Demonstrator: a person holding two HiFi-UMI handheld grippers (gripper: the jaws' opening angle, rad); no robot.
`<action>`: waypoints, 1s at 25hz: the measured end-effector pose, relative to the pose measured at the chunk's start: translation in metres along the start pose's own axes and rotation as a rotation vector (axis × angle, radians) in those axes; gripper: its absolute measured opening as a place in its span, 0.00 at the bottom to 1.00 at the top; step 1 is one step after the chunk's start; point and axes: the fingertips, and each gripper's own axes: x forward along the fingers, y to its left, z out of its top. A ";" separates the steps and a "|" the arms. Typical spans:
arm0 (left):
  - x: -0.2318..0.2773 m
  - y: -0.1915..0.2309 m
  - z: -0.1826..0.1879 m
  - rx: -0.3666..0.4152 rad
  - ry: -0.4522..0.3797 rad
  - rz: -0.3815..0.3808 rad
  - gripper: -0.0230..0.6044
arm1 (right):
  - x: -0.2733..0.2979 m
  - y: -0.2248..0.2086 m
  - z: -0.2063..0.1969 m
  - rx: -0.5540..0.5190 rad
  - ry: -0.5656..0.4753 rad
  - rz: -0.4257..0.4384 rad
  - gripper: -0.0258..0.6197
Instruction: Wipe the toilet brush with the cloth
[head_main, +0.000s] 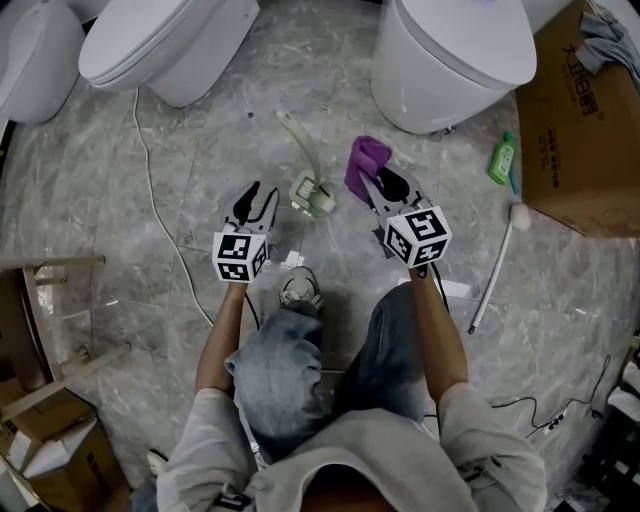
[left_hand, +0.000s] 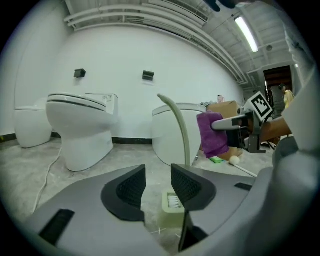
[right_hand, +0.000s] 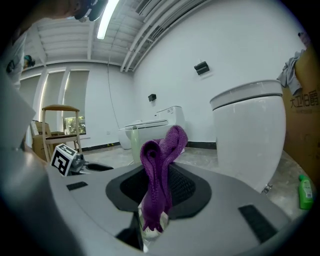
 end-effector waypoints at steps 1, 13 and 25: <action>-0.008 0.004 0.007 -0.003 -0.018 0.013 0.31 | -0.003 -0.003 0.003 -0.004 -0.007 -0.008 0.21; -0.038 0.029 0.075 0.003 -0.111 0.080 0.07 | -0.033 -0.049 0.020 0.021 -0.040 -0.153 0.21; -0.061 0.041 0.163 -0.069 0.000 0.060 0.07 | -0.063 -0.060 0.116 0.061 0.018 -0.308 0.21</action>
